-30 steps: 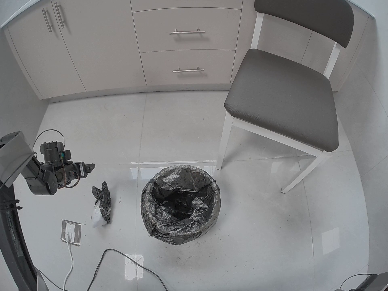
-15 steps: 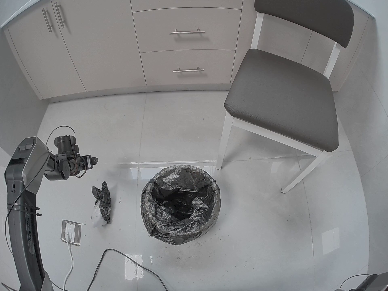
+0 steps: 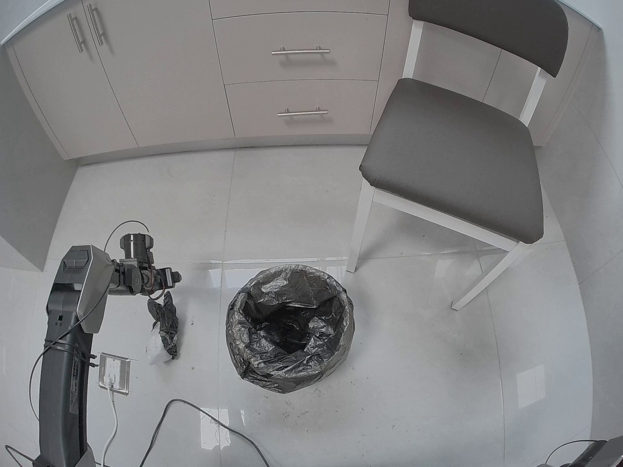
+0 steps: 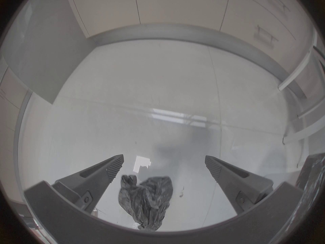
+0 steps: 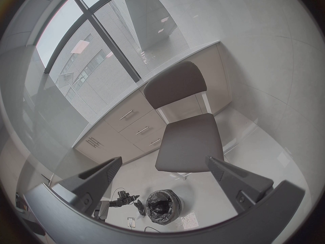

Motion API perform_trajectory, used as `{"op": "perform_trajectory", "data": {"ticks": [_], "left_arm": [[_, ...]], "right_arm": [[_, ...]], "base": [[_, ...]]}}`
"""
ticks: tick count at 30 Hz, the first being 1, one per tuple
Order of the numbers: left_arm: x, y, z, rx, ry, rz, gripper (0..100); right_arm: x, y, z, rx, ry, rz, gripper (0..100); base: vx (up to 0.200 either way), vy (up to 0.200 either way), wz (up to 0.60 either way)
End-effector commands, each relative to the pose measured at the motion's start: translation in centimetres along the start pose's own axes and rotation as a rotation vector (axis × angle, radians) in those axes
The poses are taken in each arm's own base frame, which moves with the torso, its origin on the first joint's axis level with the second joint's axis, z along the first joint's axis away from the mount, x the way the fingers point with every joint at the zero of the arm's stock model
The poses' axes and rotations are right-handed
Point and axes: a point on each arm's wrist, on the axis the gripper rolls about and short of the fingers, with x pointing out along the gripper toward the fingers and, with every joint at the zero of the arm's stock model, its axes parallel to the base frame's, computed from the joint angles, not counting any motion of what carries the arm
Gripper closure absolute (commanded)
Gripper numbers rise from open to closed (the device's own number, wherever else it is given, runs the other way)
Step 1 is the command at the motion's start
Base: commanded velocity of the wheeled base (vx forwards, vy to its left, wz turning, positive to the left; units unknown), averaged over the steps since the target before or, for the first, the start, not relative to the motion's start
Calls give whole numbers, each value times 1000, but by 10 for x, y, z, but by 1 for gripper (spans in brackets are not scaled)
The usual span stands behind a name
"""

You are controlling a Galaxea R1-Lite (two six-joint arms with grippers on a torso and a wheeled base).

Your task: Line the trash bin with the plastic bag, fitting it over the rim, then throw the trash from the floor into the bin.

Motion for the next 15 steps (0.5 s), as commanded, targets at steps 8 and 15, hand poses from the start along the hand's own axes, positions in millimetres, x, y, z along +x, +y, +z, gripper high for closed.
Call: {"op": "perform_trajectory", "data": {"ticks": [8, 15], "left_arm": [[25, 6, -61, 0, 251, 32, 0], [31, 12, -85, 12, 342, 122, 0]], "right_arm": [[12, -2, -3, 10, 26, -15, 0], [14, -3, -5, 22, 34, -18, 0]], "base": [[0, 0, 0], [0, 0, 0]]}}
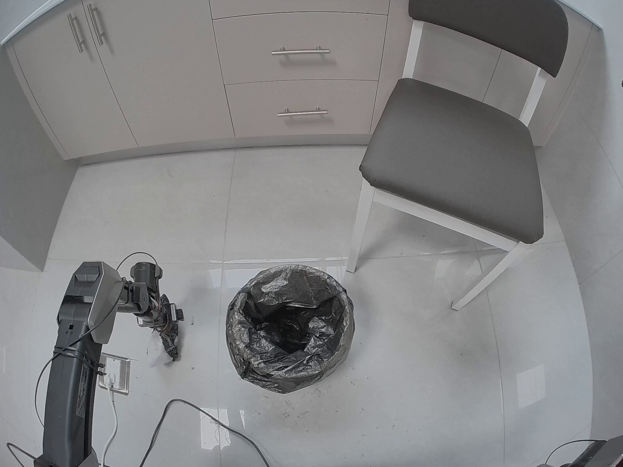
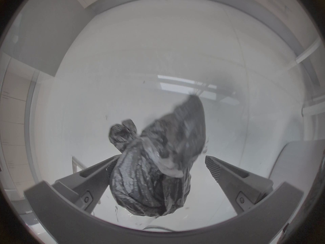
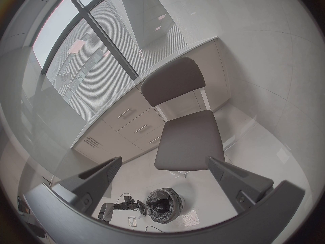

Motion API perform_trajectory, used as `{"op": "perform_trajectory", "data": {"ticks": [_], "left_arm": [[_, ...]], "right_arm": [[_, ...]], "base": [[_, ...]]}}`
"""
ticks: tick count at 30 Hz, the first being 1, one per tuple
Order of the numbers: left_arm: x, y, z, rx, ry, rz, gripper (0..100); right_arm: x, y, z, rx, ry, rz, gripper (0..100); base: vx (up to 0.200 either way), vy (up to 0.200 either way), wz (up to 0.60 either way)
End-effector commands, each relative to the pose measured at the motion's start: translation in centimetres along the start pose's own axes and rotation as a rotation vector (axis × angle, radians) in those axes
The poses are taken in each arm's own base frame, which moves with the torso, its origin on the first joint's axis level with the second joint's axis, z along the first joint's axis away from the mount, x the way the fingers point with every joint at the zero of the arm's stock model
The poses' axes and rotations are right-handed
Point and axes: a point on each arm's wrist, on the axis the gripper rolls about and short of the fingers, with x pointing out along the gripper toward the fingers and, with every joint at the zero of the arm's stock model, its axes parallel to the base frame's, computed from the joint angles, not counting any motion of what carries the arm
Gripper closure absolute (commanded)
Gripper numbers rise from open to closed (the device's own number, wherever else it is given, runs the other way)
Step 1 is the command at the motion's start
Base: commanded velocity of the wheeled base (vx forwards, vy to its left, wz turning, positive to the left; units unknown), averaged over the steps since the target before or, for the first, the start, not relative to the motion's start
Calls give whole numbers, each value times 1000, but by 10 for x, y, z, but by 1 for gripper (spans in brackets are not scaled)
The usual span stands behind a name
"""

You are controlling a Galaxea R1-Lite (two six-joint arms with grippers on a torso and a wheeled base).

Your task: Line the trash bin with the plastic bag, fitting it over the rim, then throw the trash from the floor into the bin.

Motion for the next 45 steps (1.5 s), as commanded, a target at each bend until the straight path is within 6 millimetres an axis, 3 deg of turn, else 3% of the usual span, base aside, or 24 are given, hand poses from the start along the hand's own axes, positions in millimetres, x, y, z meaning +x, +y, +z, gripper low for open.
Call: {"op": "perform_trajectory", "data": {"ticks": [1, 12, 16, 34, 41, 45], "left_arm": [[13, 4, -19, 4, 78, 37, 0], [32, 8, -74, 43, 369, 126, 0], [34, 9, -80, 46, 405, 131, 0], [35, 9, -78, -14, 380, 147, 0], [40, 9, -60, -67, 186, 163, 0], [40, 11, -57, -71, 171, 156, 0]], "right_arm": [[4, -2, -3, 6, 16, -8, 0], [4, -1, -2, 19, 0, 2, 0], [5, -1, -2, 19, -1, 3, 0], [2, 0, -1, 42, -9, 13, 0], [3, 2, -1, 41, 1, 29, 0], [3, 3, 0, 38, -2, 32, 0]], "base": [[0, 0, 0], [0, 0, 0], [0, 0, 0], [0, 0, 0], [0, 0, 0], [0, 0, 0]]}}
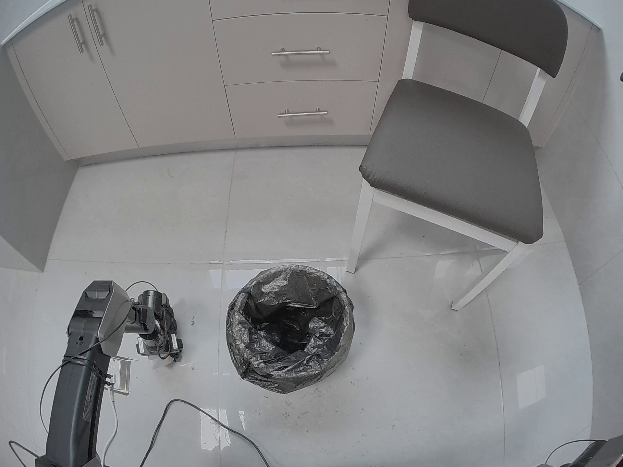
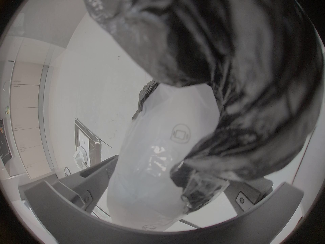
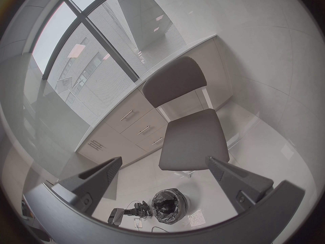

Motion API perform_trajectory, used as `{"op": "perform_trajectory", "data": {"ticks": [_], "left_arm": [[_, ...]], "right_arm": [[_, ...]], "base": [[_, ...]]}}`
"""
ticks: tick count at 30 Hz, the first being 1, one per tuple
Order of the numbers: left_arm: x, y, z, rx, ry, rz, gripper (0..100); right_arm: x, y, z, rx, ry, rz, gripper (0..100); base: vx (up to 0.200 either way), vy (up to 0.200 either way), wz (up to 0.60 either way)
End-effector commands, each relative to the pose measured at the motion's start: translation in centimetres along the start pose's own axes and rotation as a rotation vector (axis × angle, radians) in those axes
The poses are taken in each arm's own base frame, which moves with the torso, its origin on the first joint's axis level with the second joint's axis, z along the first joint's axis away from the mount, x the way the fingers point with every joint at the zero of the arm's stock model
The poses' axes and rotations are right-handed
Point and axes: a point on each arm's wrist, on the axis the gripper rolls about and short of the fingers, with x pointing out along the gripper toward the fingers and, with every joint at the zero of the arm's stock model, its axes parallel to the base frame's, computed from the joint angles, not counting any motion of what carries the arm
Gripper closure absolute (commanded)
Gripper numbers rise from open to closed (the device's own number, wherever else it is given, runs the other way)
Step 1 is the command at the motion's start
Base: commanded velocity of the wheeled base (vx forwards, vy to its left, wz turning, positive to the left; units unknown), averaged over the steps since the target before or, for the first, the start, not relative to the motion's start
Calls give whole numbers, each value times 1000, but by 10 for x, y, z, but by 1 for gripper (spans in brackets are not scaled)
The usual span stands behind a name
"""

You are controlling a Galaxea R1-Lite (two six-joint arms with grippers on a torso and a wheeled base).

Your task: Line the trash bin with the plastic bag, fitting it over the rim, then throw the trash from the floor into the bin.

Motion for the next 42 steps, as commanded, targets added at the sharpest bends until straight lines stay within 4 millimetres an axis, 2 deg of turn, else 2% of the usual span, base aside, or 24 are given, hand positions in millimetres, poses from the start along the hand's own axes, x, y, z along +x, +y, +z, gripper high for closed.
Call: {"op": "perform_trajectory", "data": {"ticks": [1, 11, 17, 18, 23, 28, 31, 34, 35, 36, 38, 39, 41, 42], "left_arm": [[1, 2, 2, -7, -10, -5, 0], [1, -2, -1, 5, 2, -22, 0], [1, -2, -3, 6, 25, -42, 0], [-1, -2, -2, 6, 30, -42, 100], [-4, 1, -8, 12, 110, -25, 100], [-4, 6, -37, 51, 359, 0, 100], [-16, 1, -35, 64, 396, -9, 100], [-48, -3, -10, 58, 336, -24, 100], [-48, -3, -10, 58, 336, -24, 100], [-71, -7, 3, 43, 317, -27, 100], [-101, -9, 17, 29, 300, -35, 100], [-101, -9, 17, 29, 300, -35, 100], [-148, -15, 32, 27, 286, -62, 100], [-164, -16, 36, 31, 278, -71, 100]], "right_arm": [[2, 1, 0, -3, 6, 4, 0], [4, 1, 0, -2, 9, 2, 0], [-3, 2, 1, -6, -6, 10, 0], [-3, 2, 1, -6, -7, 11, 0], [-6, 2, 2, -6, -12, 15, 0], [-10, 2, 2, -7, -18, 24, 0], [-10, 2, 2, -8, -19, 25, 0], [-15, 3, 3, -8, -29, 33, 0], [-15, 3, 3, -8, -29, 33, 0], [-18, 4, 5, -8, -38, 39, 0], [-22, 5, 7, -8, -52, 50, 0], [-22, 5, 7, -8, -52, 50, 0], [-27, 8, 11, -8, -71, 63, 0], [-28, 9, 12, -9, -76, 66, 0]], "base": [[0, 0, 0], [0, 0, 0], [0, 0, 0], [0, 0, 0], [0, 0, 0], [0, 0, 0], [0, 0, 0], [0, 0, 0], [0, 0, 0], [0, 0, 0], [0, 0, 0], [0, 0, 0], [0, 0, 0], [0, 0, 0]]}}
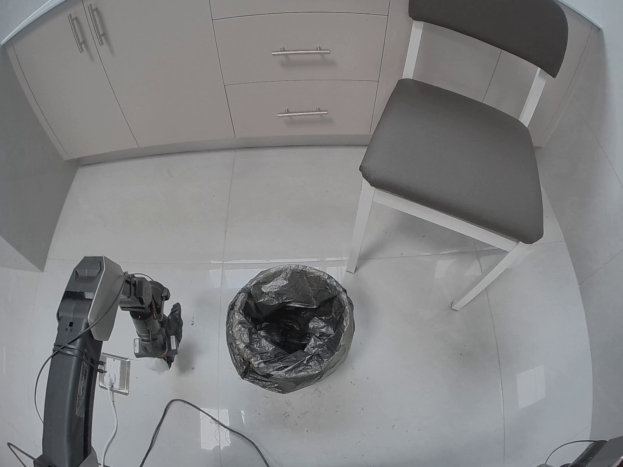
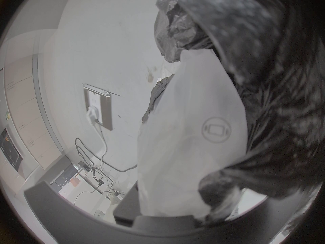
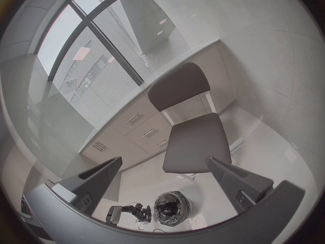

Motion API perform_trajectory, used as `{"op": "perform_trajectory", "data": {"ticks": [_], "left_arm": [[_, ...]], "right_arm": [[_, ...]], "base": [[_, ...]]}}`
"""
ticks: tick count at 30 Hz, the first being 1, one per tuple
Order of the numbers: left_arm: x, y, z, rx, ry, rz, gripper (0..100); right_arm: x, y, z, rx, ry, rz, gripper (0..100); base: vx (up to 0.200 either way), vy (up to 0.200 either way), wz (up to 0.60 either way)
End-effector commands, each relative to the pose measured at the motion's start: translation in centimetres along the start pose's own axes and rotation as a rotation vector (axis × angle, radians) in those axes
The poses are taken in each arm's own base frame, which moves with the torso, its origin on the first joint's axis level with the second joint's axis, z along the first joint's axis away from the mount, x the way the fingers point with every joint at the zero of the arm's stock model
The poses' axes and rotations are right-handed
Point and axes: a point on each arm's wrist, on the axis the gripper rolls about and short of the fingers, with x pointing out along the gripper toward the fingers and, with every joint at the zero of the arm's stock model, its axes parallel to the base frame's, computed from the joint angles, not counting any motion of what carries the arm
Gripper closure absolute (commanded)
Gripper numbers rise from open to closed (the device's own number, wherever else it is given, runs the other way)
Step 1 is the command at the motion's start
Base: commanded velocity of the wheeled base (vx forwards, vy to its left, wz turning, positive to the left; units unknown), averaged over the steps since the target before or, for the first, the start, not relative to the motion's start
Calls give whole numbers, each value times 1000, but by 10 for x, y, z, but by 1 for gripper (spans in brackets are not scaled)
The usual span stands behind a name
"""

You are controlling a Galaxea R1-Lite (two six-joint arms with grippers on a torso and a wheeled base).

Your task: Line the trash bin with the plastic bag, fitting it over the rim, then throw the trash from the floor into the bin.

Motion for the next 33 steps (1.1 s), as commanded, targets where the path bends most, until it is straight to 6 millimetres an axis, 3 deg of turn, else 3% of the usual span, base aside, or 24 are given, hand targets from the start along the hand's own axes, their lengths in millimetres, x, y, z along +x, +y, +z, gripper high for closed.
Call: {"op": "perform_trajectory", "data": {"ticks": [1, 2, 3, 5, 9, 13, 17, 22, 25, 31, 33], "left_arm": [[-102, -12, 3, 4, -101, -53, 100], [-133, -14, -2, 17, -108, -61, 100], [-133, -14, -2, 17, -108, -61, 100], [-180, -18, -19, 45, -96, -78, 100], [-221, -23, -43, 55, -48, -91, 100], [-245, -30, -60, 24, -7, -127, 100], [-276, -37, -84, -39, 91, -284, 100], [-304, -40, -93, -123, 152, -532, 100], [-311, -47, -98, -118, 162, -584, 100], [-314, -77, -112, -63, 162, -599, 100], [-313, -100, -123, -2, 154, -609, 100]], "right_arm": [[-11, 5, 7, -1, -39, 29, 0], [-15, 6, 9, -1, -50, 36, 0], [-15, 6, 9, -1, -50, 36, 0], [-18, 7, 10, -1, -57, 41, 0], [-20, 7, 10, -1, -56, 42, 0], [-22, 7, 10, -3, -61, 47, 0], [-23, 8, 11, -16, -62, 62, 0], [-20, 12, 15, -22, -70, 74, 0], [-21, 15, 19, -29, -80, 91, 0], [-8, 16, 18, -51, -49, 91, 0], [-3, 17, 16, -52, -30, 99, 0]], "base": [[0, 0, 0], [0, 0, 0], [0, 0, 0], [0, 0, 0], [0, 0, 0], [0, 0, 0], [0, 0, 0], [0, 0, 0], [0, 0, 0], [0, 0, 0], [0, 0, 0]]}}
